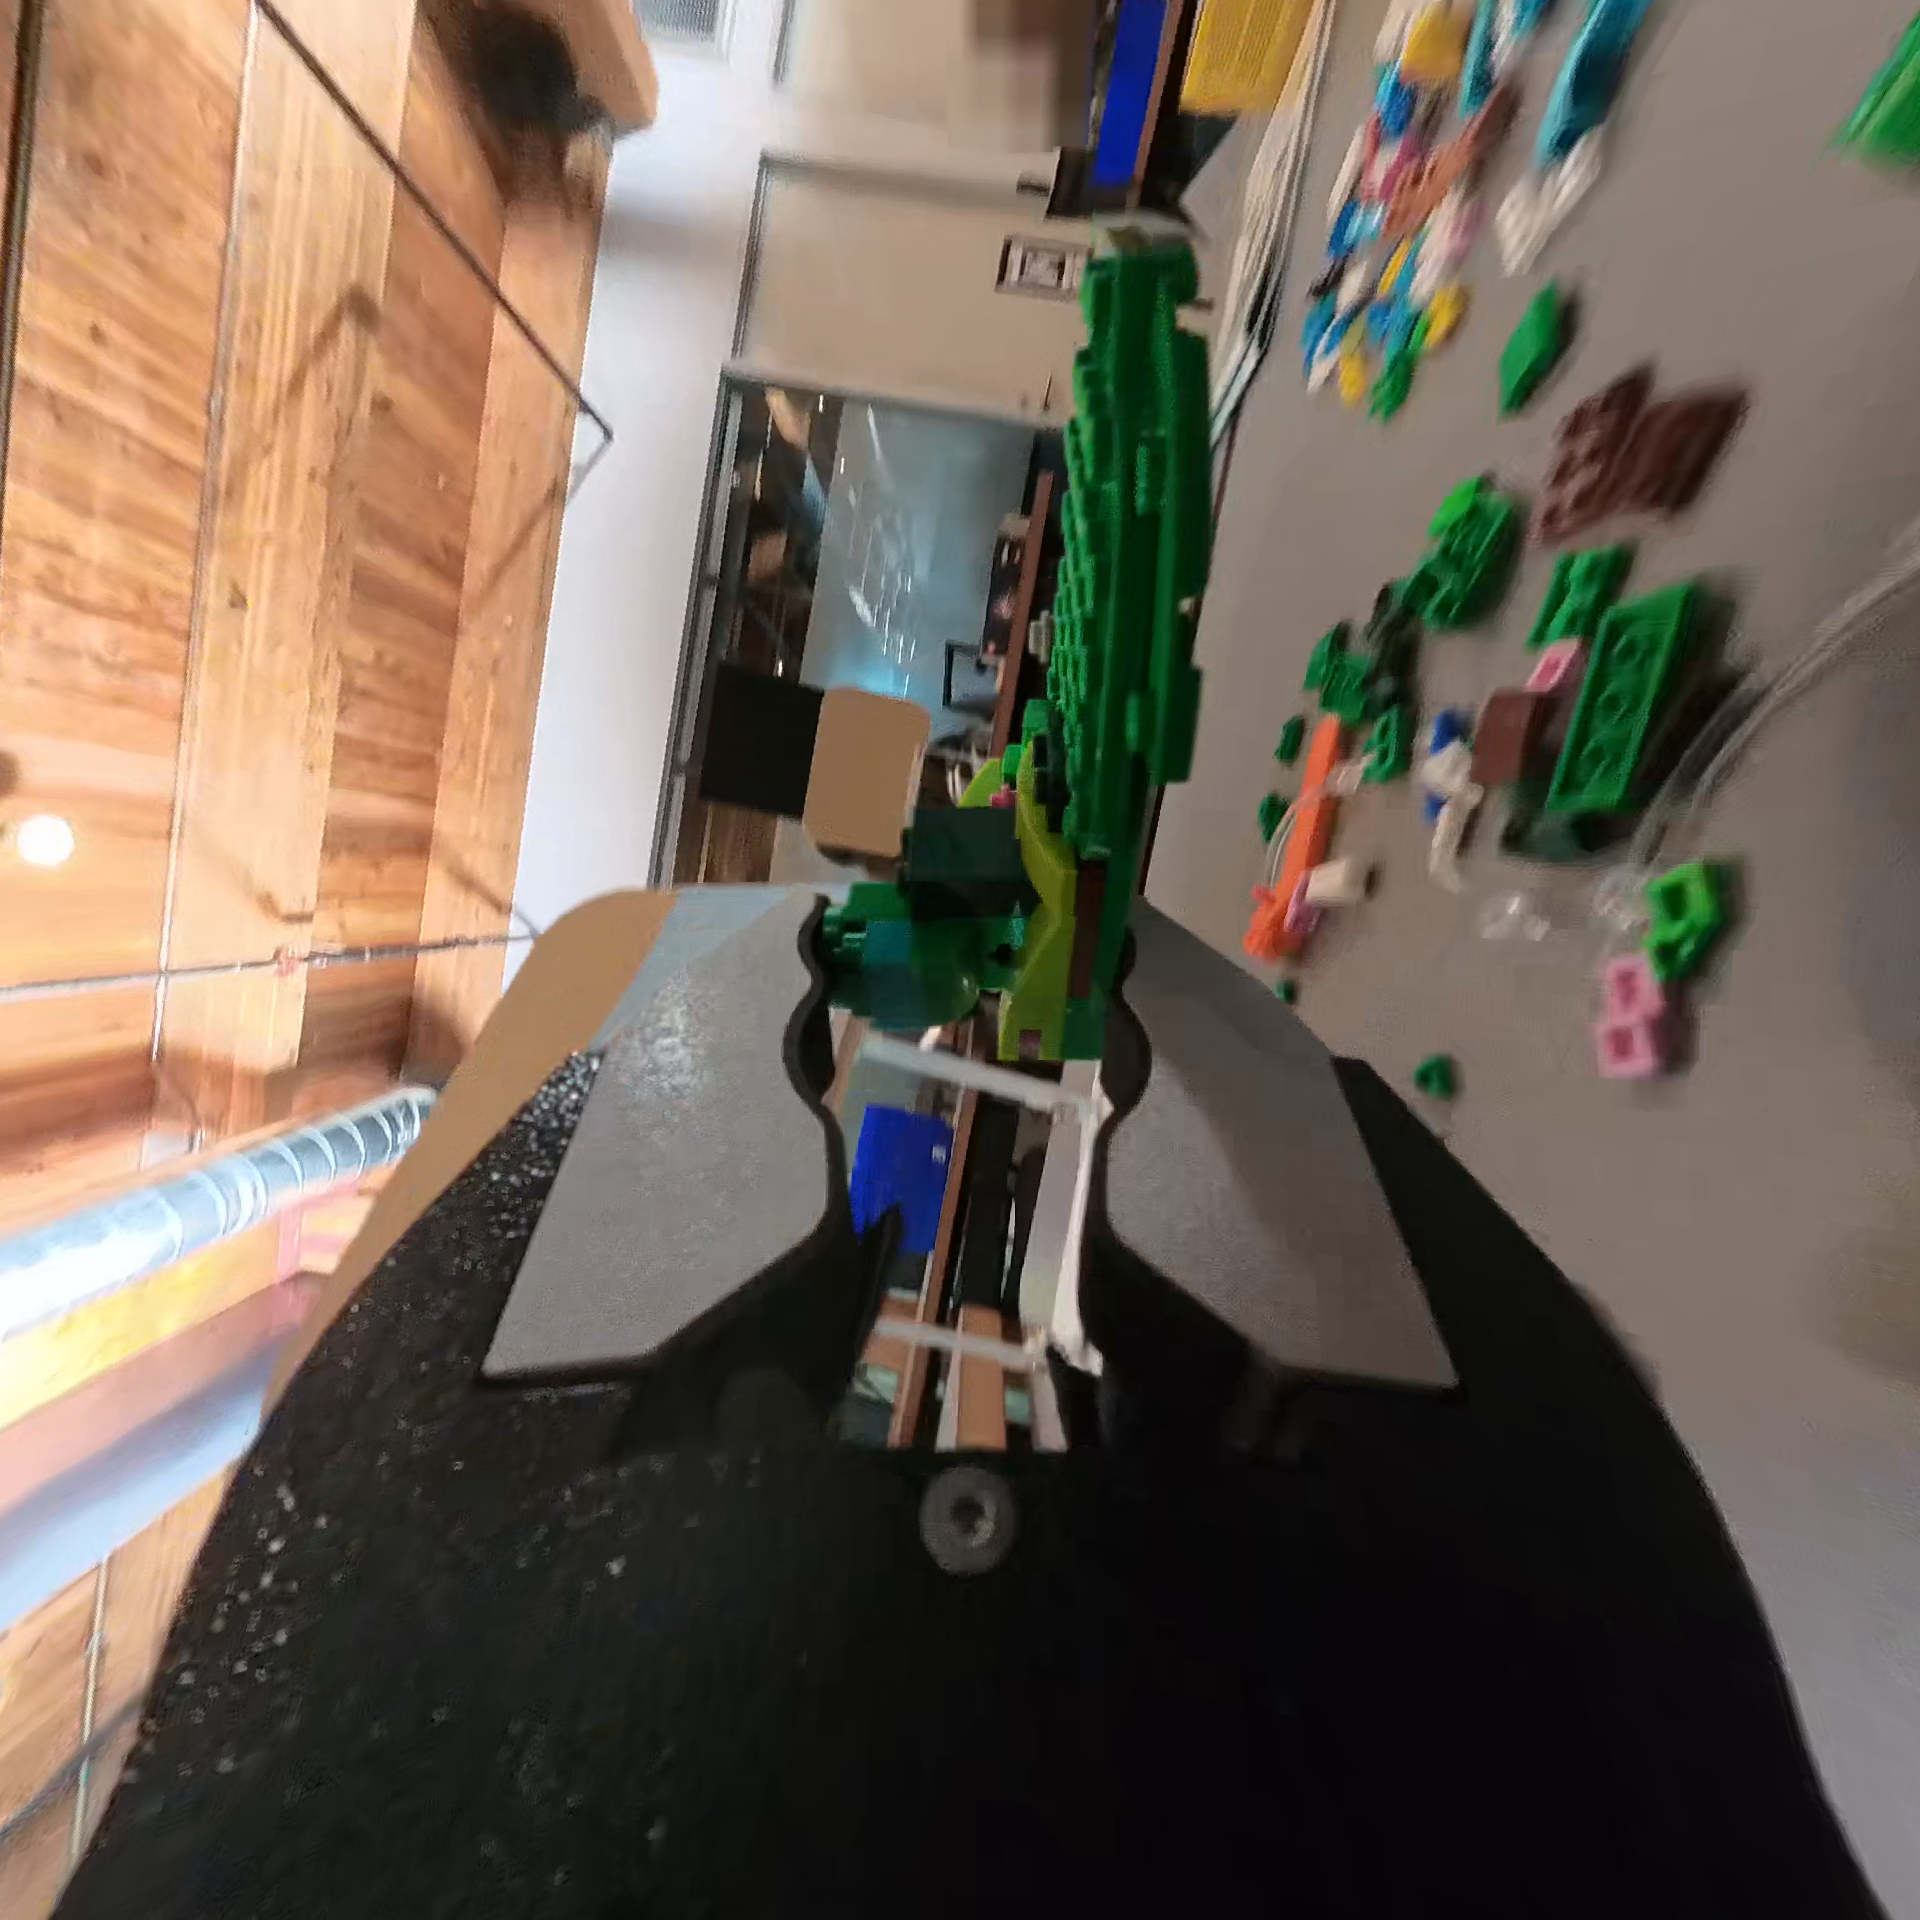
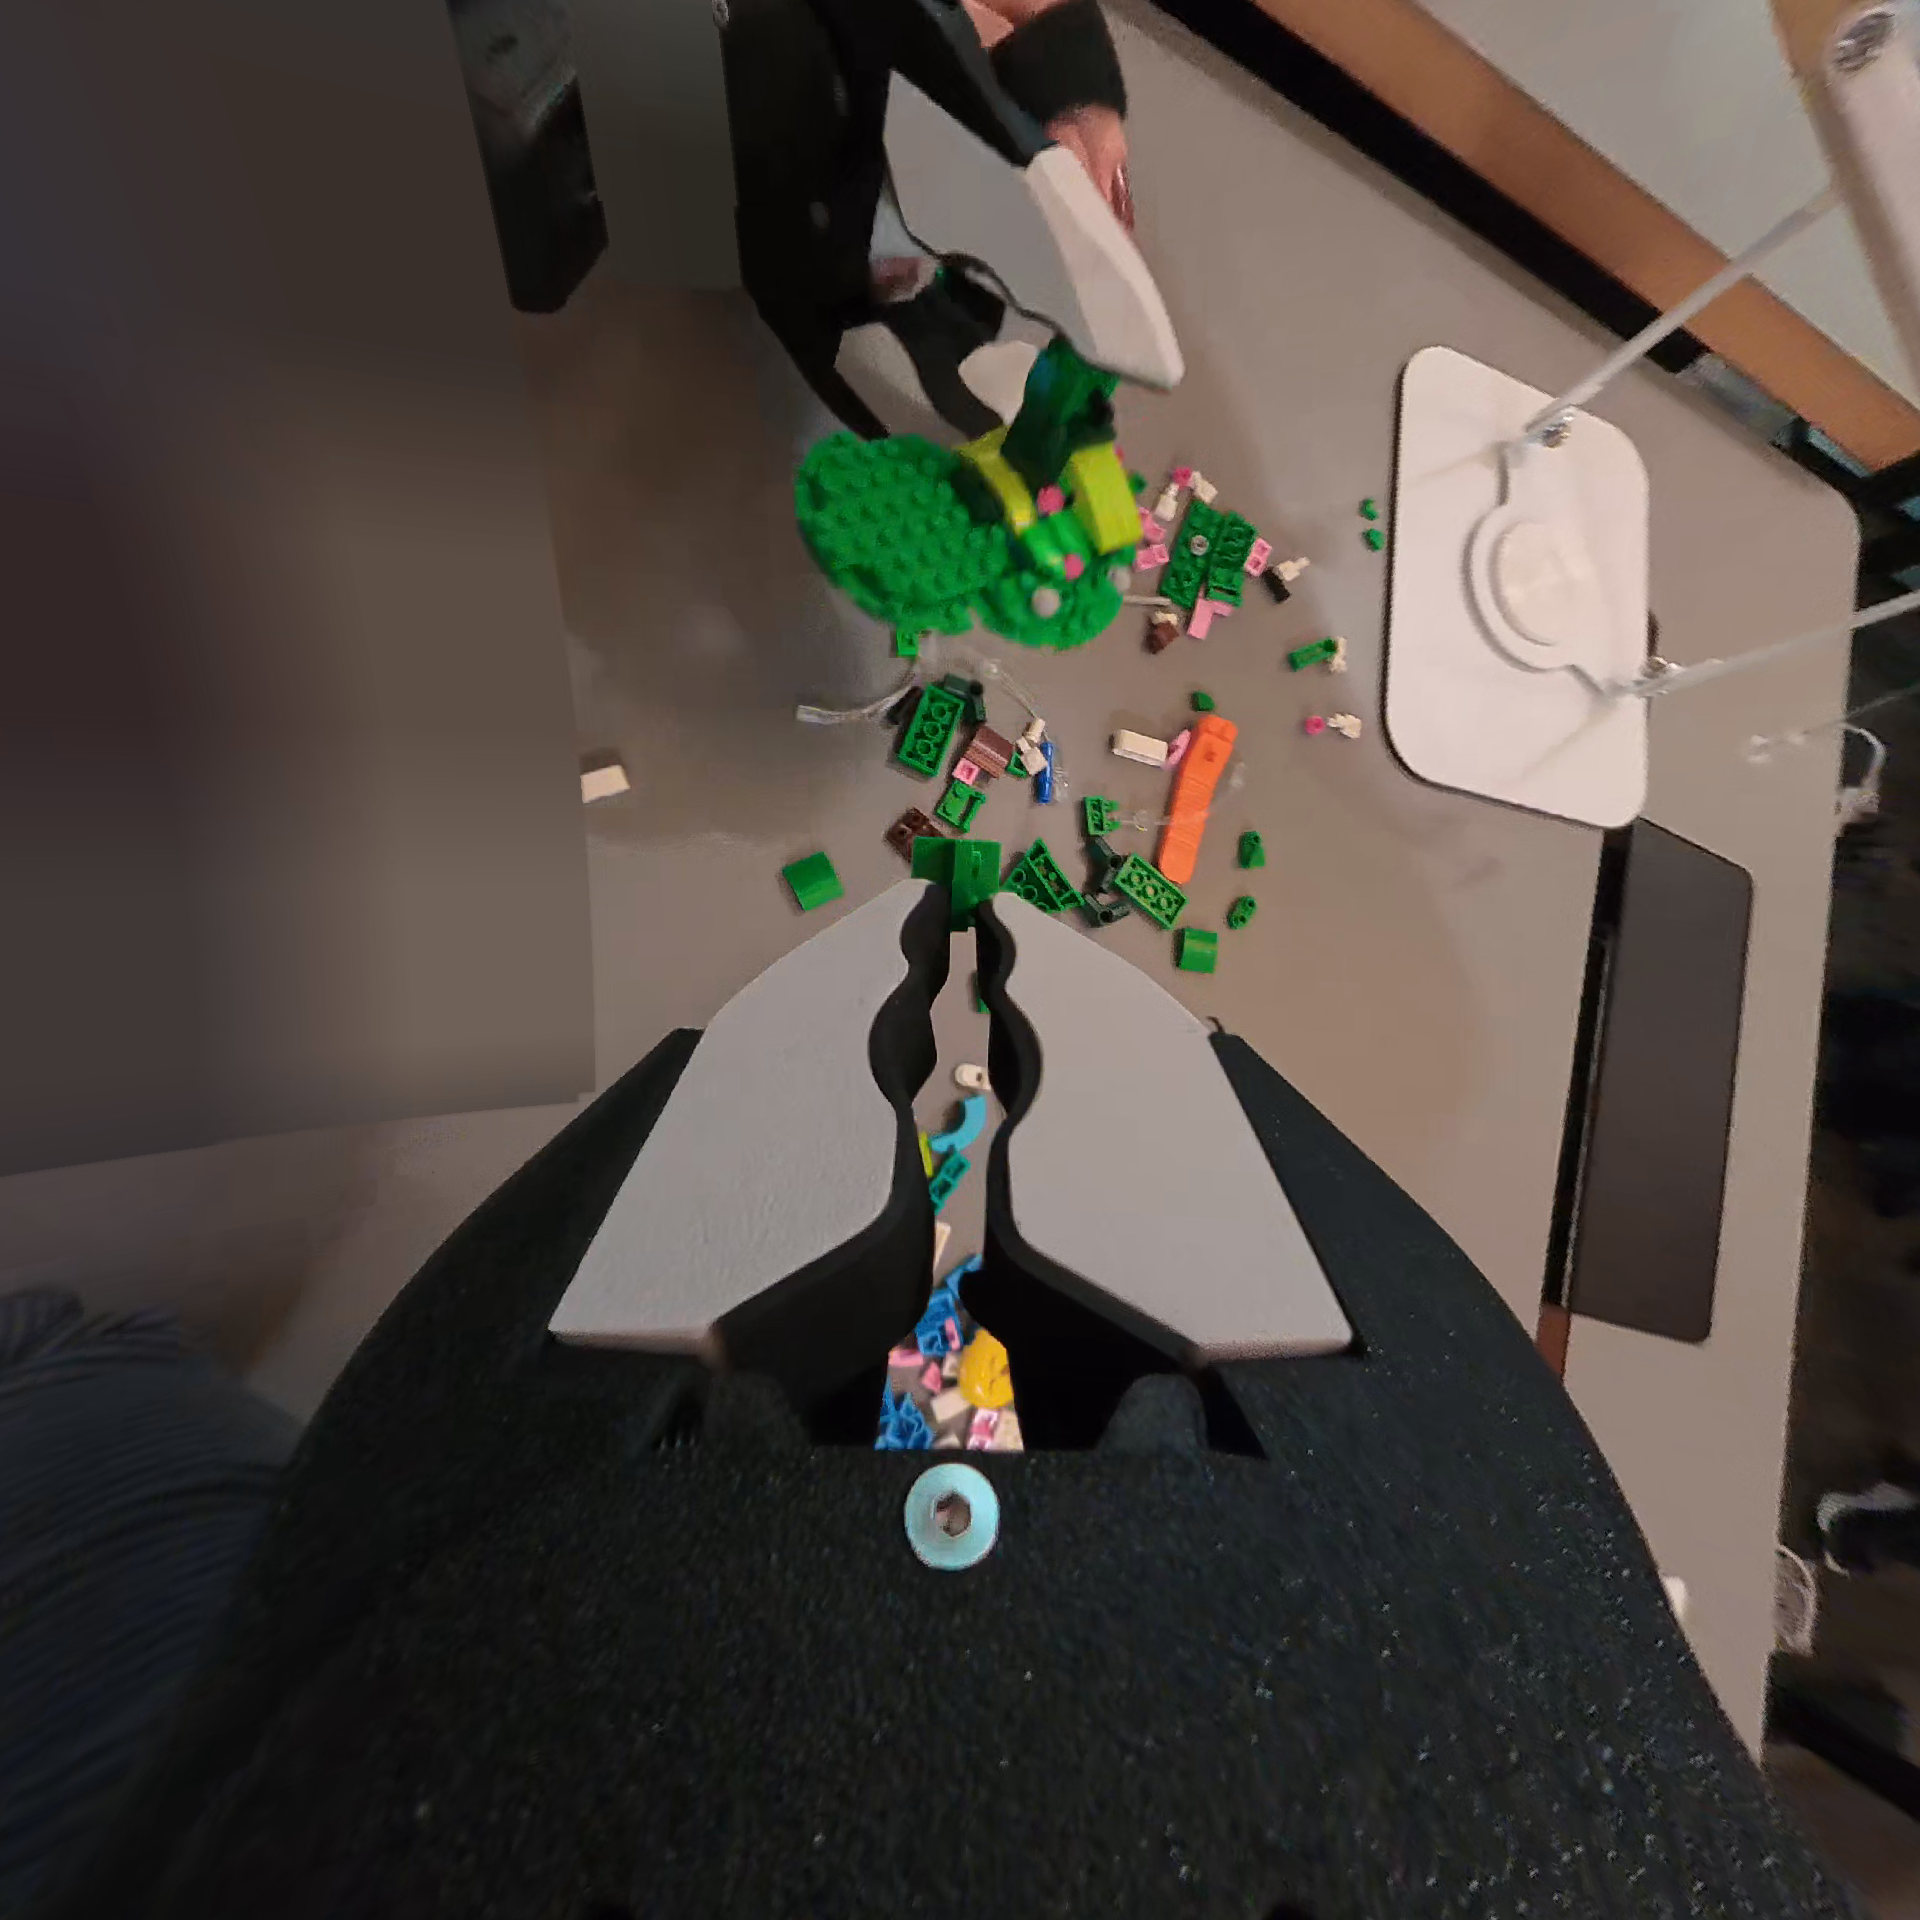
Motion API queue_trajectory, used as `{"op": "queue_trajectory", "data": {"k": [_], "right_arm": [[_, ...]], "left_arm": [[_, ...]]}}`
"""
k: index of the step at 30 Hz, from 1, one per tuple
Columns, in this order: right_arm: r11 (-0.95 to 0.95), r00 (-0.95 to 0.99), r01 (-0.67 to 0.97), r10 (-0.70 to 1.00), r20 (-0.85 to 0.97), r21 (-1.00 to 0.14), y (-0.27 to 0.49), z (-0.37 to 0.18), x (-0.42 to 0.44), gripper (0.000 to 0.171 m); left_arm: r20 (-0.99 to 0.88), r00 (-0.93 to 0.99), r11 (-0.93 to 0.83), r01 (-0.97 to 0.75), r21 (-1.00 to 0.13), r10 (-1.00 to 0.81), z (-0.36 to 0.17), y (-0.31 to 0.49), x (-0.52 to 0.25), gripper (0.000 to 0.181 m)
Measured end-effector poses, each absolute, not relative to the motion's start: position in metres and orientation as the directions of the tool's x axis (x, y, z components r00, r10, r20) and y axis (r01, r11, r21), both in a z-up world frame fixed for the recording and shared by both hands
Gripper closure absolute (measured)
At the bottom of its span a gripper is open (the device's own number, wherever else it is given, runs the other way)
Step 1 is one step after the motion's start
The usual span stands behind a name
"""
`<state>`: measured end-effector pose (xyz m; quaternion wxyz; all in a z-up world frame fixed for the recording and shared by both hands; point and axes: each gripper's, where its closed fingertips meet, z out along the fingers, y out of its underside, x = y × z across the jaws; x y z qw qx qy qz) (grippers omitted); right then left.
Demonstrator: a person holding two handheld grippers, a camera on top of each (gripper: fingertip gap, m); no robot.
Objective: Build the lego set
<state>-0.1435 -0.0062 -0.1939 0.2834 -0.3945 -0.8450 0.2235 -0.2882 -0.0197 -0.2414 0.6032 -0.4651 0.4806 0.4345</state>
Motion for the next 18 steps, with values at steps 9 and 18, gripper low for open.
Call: {"op": "queue_trajectory", "data": {"k": [9, 18], "right_arm": [[0.564, -0.474, 0.555, 0.818, 0.325, -0.611, 0.007, -0.188, -0.133, 0.167], [0.544, -0.429, 0.552, 0.835, 0.343, -0.632, 0.016, -0.180, -0.123, 0.167]], "left_arm": [[-0.975, 0.189, 0.034, -0.982, -0.186, 0.114, -0.238, -0.013, -0.340, 0.133], [-0.963, 0.251, 0.005, -0.968, -0.252, 0.101, -0.243, -0.010, -0.354, 0.133]]}}
